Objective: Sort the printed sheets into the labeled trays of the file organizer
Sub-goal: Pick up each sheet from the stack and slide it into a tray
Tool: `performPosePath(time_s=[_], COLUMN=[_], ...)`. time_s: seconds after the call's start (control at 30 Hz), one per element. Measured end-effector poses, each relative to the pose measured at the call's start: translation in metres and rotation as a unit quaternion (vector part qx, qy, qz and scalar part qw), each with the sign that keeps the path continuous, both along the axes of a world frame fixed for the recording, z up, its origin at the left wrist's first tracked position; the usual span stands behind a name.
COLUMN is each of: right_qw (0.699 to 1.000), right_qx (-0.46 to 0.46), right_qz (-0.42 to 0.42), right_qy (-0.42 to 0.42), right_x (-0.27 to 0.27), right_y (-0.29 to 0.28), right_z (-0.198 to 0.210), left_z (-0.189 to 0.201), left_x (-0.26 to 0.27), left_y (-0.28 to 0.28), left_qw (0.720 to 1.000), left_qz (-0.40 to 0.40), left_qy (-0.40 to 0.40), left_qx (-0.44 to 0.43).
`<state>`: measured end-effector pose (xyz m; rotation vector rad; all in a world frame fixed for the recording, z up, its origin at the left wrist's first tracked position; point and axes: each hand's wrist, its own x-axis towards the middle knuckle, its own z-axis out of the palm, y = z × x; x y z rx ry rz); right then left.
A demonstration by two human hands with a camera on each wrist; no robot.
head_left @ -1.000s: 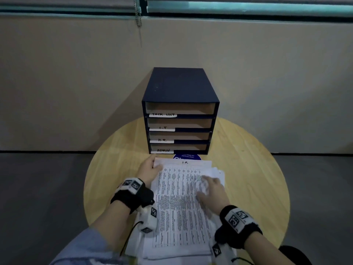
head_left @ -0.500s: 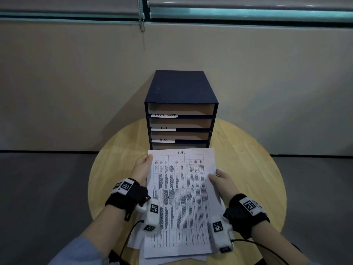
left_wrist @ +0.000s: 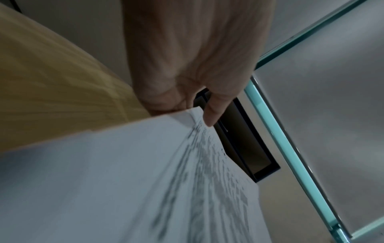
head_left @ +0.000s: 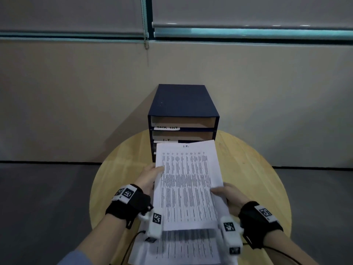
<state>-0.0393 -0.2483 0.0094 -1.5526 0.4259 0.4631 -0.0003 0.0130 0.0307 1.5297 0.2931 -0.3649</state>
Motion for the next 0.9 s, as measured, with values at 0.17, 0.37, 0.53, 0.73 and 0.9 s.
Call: performPosePath(time_s=[0.17, 0.37, 0.53, 0.73, 0.9], right_qw=[0.996, 0.998, 0.991, 0.986, 0.95], right_qx=[-0.075, -0.062, -0.097, 0.086, 0.241], right_qz=[0.039, 0.016, 0.085, -0.14, -0.193], right_qy=[0.006, 0.019, 0.047, 0.017, -0.036], right_x=[0.055, 0.106, 0.082, 0.132, 0.169], right_y=[0.001, -0.015, -0.007, 0.008, 0.033], right_z=[0.011, 0.014, 0.035, 0.033, 0.044], left_z=[0.003, -0.002, -0.006, 0.006, 0.03], left_x=[-0.005, 0.0, 0.031, 0.091, 0.127], left_y=[0.009, 0.022, 0.005, -0.013, -0.028], left_qw=[0.999, 0.995, 0.998, 0.982, 0.964], left_qz=[-0.037, -0.087, -0.028, 0.113, 0.136], left_qy=[-0.023, 0.043, 0.031, 0.024, -0.01], left_qx=[0.001, -0.011, -0.044, -0.15, -0.229])
